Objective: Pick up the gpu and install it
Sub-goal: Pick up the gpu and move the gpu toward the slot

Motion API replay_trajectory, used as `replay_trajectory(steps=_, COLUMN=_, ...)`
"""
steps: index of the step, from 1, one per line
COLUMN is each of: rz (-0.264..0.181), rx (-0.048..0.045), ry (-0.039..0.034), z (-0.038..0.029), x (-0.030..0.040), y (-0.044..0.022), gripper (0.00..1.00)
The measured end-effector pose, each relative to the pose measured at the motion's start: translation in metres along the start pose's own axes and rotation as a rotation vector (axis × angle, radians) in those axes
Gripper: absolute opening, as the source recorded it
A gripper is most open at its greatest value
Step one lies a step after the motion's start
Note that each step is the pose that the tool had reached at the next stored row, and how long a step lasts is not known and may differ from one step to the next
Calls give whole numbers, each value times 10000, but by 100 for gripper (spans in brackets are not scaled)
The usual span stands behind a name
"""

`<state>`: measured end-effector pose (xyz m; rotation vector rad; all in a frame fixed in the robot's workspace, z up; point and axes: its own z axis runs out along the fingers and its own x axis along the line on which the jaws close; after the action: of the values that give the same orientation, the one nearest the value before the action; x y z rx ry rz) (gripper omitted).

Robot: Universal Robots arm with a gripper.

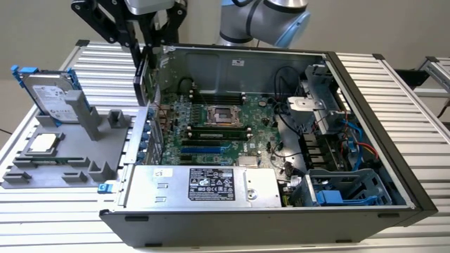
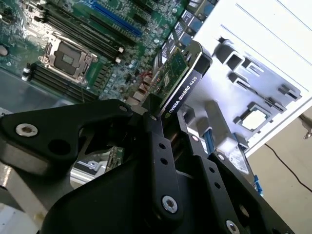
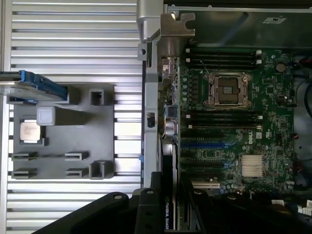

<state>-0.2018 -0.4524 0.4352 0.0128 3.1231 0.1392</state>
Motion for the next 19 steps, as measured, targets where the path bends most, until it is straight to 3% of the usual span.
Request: replay_trajectory(steps=19, rz=0, rx=0, ry=0, z=3, x=-213, y=2, gripper=0)
